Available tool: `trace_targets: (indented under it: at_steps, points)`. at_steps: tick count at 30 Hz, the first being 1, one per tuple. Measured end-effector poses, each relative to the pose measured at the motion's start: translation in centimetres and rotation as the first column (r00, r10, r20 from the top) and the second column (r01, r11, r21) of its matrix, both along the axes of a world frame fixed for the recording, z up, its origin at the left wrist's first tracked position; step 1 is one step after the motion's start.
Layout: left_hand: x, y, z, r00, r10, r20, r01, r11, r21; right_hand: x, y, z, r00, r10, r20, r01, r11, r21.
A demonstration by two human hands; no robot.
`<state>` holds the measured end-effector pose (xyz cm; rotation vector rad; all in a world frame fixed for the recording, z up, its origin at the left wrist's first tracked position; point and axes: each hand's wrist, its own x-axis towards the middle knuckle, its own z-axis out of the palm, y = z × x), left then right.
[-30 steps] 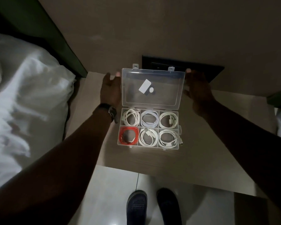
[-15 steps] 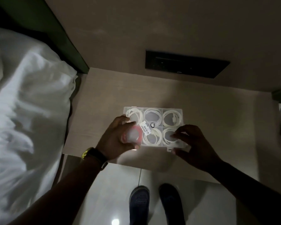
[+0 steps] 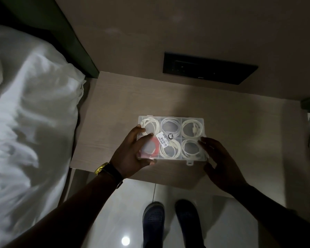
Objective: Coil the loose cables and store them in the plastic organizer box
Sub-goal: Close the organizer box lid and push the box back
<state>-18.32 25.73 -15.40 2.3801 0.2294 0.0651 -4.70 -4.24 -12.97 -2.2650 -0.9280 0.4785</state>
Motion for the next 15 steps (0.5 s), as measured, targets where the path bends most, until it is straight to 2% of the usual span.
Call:
trace_targets:
  at_steps: [2,8,11,15]
  points:
    - [-0.1,0.0,-0.2,1.0,-0.003,0.004,0.003,1.0,0.006,-0.1,0.0,0.1,0.994,-0.09,-0.055,0.091,0.996,0.026]
    - [-0.1,-0.1,-0.4,1.0,-0.005,0.017,0.005,1.0,0.022,-0.5,0.5,0.4,0.958,-0.272,-0.089,0.271,0.962,-0.023]
    - [-0.2,-0.2,-0.2,1.0,0.001,0.009,-0.002,1.0,0.025,-1.1,1.0,0.3,0.907,-0.396,-0.147,0.396,0.918,-0.029]
    - [0.0,-0.1,0.1,1.0,-0.006,0.011,0.006,1.0,0.022,-2.0,0.7,0.5,0.855,-0.47,-0.219,0.481,0.877,-0.005]
